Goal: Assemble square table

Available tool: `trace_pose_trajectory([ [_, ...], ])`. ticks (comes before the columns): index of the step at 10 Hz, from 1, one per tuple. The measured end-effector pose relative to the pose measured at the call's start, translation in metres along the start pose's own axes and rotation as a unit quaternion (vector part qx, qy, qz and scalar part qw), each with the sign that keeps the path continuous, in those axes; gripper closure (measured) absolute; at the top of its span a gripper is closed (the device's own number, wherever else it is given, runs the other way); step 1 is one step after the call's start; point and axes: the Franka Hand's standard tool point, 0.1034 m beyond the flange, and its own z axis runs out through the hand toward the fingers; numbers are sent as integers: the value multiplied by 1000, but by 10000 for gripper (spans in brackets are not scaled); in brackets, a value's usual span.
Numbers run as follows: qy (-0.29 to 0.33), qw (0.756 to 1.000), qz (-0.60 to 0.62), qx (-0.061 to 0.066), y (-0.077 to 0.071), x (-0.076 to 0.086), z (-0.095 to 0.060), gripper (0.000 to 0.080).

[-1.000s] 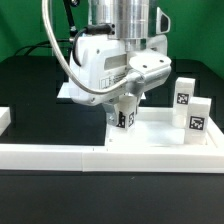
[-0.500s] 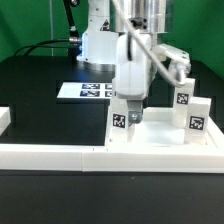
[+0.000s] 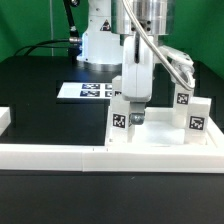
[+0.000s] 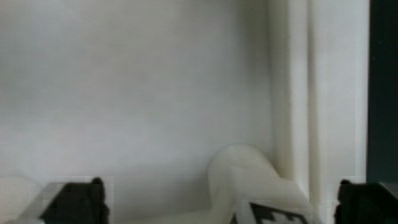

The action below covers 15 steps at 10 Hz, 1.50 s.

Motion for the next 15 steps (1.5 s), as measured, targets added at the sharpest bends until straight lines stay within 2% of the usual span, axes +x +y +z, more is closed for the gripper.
trace_pose_trajectory([
  [1,-5,1000,-14,7,-4,-5,-8,151],
  [3,-17,1000,-16,12,-9,-12,-25,151],
  [8,-15,1000,-19,11,-7,-11,-22,151],
  [10,-7,986,-168,14,-9,-7,-20,151],
  [12,18,962,-271,35,-13,15,-11,151],
  [15,22,933,-358,32,-13,16,-11,151],
])
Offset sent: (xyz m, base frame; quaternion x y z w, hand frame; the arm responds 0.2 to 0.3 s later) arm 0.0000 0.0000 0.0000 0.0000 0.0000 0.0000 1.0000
